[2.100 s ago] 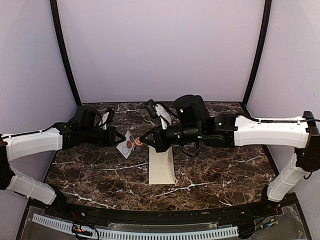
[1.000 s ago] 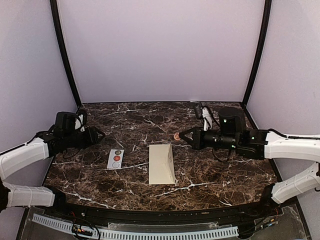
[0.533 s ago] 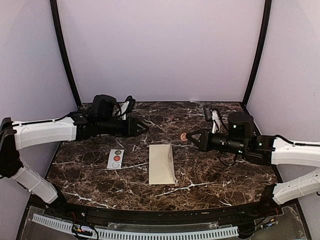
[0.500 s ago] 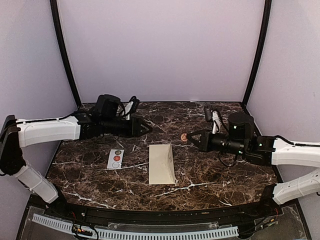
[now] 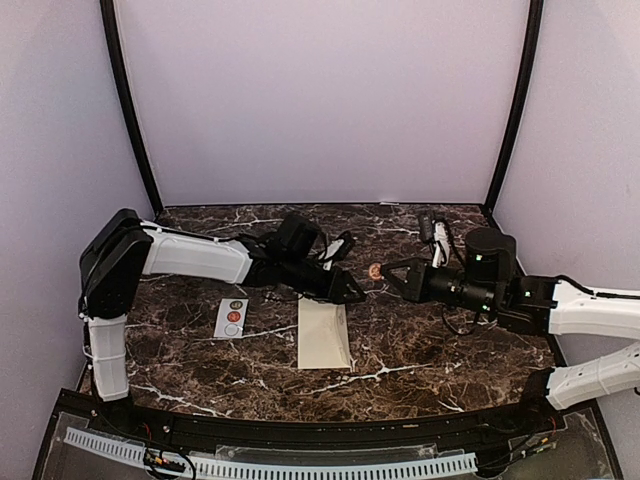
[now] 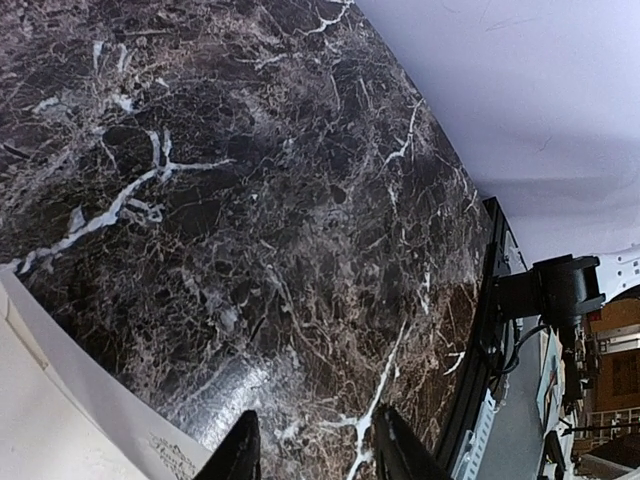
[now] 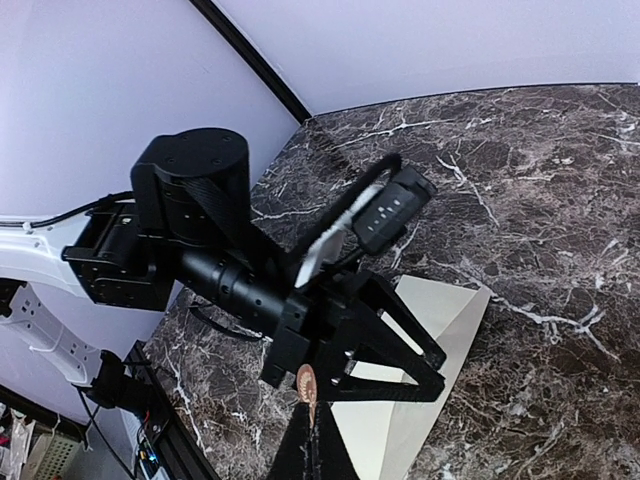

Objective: Place the letter into the envelope and seal it

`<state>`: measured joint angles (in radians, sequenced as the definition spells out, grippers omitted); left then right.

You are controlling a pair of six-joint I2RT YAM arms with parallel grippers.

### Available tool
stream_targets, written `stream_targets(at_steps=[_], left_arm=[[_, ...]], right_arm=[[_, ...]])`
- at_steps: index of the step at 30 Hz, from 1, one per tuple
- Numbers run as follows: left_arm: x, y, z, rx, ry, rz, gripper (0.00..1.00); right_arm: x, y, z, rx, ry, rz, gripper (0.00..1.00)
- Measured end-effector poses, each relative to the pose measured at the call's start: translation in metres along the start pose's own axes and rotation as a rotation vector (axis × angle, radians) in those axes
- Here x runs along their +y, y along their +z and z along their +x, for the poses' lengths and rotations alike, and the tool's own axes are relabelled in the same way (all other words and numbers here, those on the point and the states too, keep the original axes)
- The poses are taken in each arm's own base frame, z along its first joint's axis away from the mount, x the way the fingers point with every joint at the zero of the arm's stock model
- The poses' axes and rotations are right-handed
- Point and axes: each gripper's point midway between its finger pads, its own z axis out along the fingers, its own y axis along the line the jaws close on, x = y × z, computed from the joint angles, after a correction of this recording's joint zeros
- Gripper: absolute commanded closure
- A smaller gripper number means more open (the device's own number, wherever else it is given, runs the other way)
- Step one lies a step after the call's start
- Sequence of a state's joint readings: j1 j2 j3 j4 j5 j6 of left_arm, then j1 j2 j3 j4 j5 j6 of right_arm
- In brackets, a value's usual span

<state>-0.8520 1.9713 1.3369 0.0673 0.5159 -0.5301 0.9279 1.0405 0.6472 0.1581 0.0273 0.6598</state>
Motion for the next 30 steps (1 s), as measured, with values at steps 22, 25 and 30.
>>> stream_targets(at_steps=[22,25,30], left_arm=[[0.078,0.017,0.057,0.087,0.053,-0.231,0.69],[0.078,0.013,0.062,0.076,0.047,-0.227,0.71],[0.085,-0.002,0.071,0.041,-0.005,-0.274,0.72]], right_arm=[[0.001,0.003,0.001,-0.001,0.015,-0.014,1.00],[0.001,0.004,0.002,0.002,0.017,-0.014,1.00],[0.001,0.005,0.003,0.001,0.023,-0.015,1.00]])
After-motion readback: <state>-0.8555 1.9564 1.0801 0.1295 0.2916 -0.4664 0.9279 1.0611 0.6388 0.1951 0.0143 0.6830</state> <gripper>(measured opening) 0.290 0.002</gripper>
